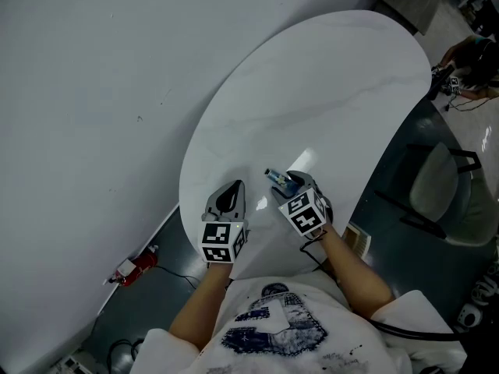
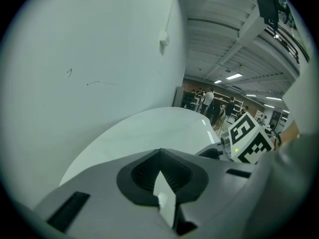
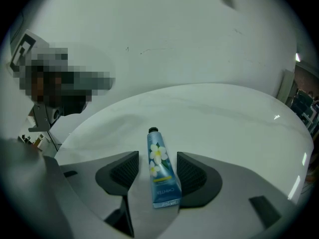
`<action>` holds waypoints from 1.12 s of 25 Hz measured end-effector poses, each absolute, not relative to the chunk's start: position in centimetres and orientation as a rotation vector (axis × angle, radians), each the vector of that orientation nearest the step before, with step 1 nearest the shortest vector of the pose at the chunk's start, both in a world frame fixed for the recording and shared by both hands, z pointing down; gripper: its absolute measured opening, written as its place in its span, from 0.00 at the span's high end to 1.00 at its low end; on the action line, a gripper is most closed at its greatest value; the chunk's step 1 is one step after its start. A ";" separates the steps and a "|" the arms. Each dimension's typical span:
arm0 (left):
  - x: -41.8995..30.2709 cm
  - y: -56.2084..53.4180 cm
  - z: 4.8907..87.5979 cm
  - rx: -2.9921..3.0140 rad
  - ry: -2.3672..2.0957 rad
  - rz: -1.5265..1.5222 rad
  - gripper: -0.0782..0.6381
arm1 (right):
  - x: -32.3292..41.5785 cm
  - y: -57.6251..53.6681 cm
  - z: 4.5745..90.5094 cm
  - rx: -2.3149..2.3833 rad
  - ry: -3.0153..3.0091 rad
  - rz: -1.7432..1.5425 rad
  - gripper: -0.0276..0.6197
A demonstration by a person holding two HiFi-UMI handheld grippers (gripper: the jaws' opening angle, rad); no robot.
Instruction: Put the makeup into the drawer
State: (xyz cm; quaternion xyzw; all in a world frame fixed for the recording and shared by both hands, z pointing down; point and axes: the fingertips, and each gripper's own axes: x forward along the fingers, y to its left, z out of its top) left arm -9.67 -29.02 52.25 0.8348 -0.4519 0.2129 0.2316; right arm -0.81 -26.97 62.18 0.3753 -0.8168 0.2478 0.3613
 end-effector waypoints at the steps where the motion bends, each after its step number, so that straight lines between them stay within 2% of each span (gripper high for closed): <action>1: -9.7 -29.0 52.3 2.293 -1.243 0.586 0.84 | -0.8 -27.0 62.2 0.967 -2.102 0.633 0.57; 8: -9.9 -28.9 52.2 2.288 -1.252 0.588 0.84 | -0.4 -27.2 62.4 0.997 -2.064 0.582 0.65; 28: -10.7 -28.0 51.9 2.271 -1.279 0.581 0.84 | -0.6 -26.9 62.4 1.025 -2.062 0.560 0.74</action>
